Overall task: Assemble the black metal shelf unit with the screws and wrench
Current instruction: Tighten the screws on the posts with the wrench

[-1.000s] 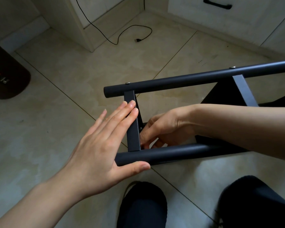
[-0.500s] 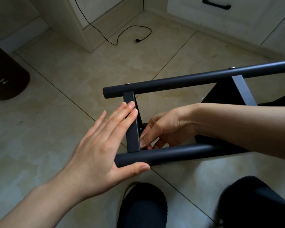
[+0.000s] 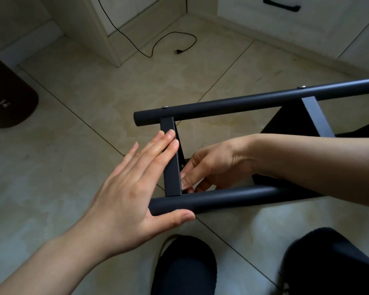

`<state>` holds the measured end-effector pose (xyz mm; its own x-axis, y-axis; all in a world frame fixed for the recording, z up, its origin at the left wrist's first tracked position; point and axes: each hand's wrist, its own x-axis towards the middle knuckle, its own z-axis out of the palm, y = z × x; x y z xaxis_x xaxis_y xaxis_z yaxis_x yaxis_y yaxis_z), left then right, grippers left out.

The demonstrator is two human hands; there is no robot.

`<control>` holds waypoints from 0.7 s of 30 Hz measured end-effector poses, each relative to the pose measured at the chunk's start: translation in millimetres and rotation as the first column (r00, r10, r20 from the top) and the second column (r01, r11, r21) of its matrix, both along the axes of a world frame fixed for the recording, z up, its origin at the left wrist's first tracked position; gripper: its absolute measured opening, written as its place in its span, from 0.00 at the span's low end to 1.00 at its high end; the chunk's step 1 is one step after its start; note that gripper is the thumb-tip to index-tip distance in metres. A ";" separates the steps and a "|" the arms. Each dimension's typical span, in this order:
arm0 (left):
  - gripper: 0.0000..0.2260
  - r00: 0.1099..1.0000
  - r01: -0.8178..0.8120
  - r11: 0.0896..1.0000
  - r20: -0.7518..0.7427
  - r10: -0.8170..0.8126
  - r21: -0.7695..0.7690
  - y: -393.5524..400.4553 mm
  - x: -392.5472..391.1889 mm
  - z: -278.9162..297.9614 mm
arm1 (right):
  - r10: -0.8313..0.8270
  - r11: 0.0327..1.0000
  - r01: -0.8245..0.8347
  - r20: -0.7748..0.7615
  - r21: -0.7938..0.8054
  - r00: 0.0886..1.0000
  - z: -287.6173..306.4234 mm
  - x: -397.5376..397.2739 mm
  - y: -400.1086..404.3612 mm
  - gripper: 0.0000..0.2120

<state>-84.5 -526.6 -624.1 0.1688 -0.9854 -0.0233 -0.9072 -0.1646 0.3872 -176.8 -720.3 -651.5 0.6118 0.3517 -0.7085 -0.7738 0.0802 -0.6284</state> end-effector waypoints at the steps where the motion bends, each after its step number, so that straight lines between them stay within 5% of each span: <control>1: 0.45 1.000 0.000 1.000 -0.001 0.000 0.000 0.1 0.1 0.0 | 0.003 1.000 -0.003 -0.005 -0.006 1.000 0.4 0.5 0.2 0.05; 21: 0.45 0.999 0.032 0.999 -0.022 -0.032 -0.003 0.4 2.6 -4.2 | 0.017 0.997 -0.010 0.084 -0.076 0.996 3.4 -1.3 0.7 0.05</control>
